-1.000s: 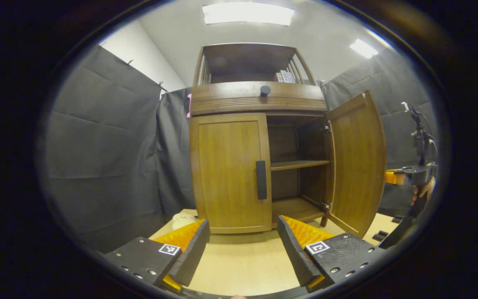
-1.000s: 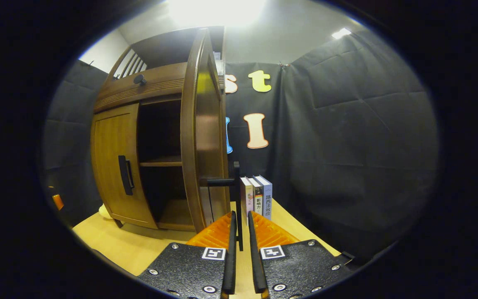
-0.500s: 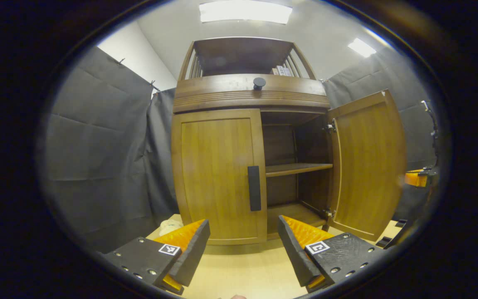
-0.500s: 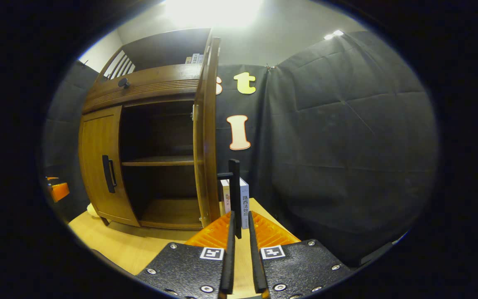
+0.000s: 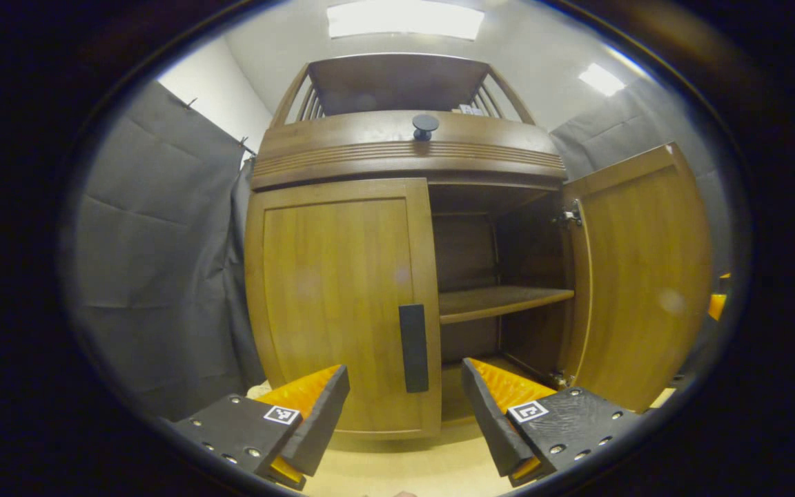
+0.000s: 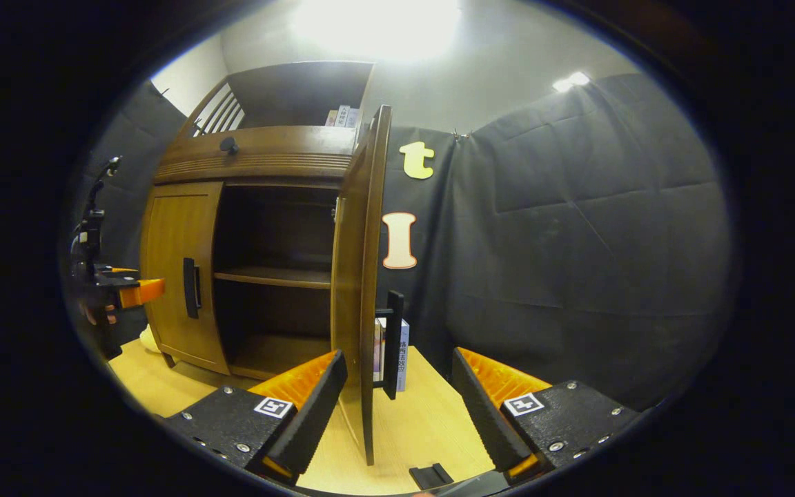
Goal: Open the right door of the double-door shoe cabinet with the right hand, and open the left door with the left hand.
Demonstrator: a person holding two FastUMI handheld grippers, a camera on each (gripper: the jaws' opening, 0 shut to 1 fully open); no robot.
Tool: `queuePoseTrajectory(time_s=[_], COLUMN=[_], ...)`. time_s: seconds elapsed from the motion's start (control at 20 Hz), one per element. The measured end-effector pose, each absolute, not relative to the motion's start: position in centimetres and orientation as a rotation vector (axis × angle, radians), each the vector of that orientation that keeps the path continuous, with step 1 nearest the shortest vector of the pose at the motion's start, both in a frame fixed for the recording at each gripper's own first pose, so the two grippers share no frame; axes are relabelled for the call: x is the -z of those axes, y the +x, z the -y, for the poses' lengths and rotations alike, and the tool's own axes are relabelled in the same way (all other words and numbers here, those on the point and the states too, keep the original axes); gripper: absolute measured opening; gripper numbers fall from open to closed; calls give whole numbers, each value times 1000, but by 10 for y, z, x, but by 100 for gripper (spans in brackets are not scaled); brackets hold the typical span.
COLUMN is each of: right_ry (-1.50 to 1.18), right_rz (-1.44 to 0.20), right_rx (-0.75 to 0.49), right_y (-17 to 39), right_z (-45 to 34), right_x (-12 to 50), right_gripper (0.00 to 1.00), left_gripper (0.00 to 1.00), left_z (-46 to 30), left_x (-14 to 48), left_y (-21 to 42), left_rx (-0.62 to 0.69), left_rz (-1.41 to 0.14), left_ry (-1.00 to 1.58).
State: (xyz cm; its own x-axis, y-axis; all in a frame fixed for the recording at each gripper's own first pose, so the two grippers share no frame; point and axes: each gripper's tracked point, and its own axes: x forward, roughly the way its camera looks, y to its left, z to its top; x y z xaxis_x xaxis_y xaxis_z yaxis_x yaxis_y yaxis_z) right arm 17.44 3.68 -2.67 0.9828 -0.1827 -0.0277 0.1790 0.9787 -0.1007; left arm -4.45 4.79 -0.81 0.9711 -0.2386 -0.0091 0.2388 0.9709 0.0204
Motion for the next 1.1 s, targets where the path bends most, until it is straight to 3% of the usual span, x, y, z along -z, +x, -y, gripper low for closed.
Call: queuePoseTrajectory(time_s=[0.05, 0.1, 0.5, 0.65, 0.7, 0.75, 0.8, 0.85, 1.0, 1.05, 1.1], right_ry=[-96, -92, -44, -33, -33, -34, -32, -25, -17, -14, -11], right_rz=[-45, -53, -108, -127, -131, -135, -138, -141, -149, -152, -152], right_rx=[170, 156, 83, 52, 48, 48, 47, 47, 52, 47, 41], right_y=[172, 170, 167, 166, 167, 167, 168, 168, 169, 168, 167], right_z=[-40, -44, -82, -94, -95, -95, -95, -97, -98, -100, -103], right_x=[29, 32, 60, 67, 68, 69, 71, 72, 77, 78, 78], right_gripper=[95, 95, 95, 95, 95, 95, 95, 95, 95, 95, 95], left_gripper=[100, 93, 100, 87, 100, 87, 87, 99, 49, 59, 51], left_z=[-47, -48, -49, -50, -50, -49, -45, -45, -43, -36, -31], left_x=[8, 9, 13, 14, 16, 16, 16, 12, 22, 18, 14], left_y=[-43, -42, -30, -20, -17, -14, -12, -9, -4, -13, -17], left_rx=[239, 235, 210, 219, 227, 229, 241, 247, 246, 288, 293], left_rz=[-6, -7, -51, -74, -82, -89, -99, -100, -115, -111, -115], left_ry=[18, 18, -2, -9, -3, 4, 9, 7, -16, -37, -34])
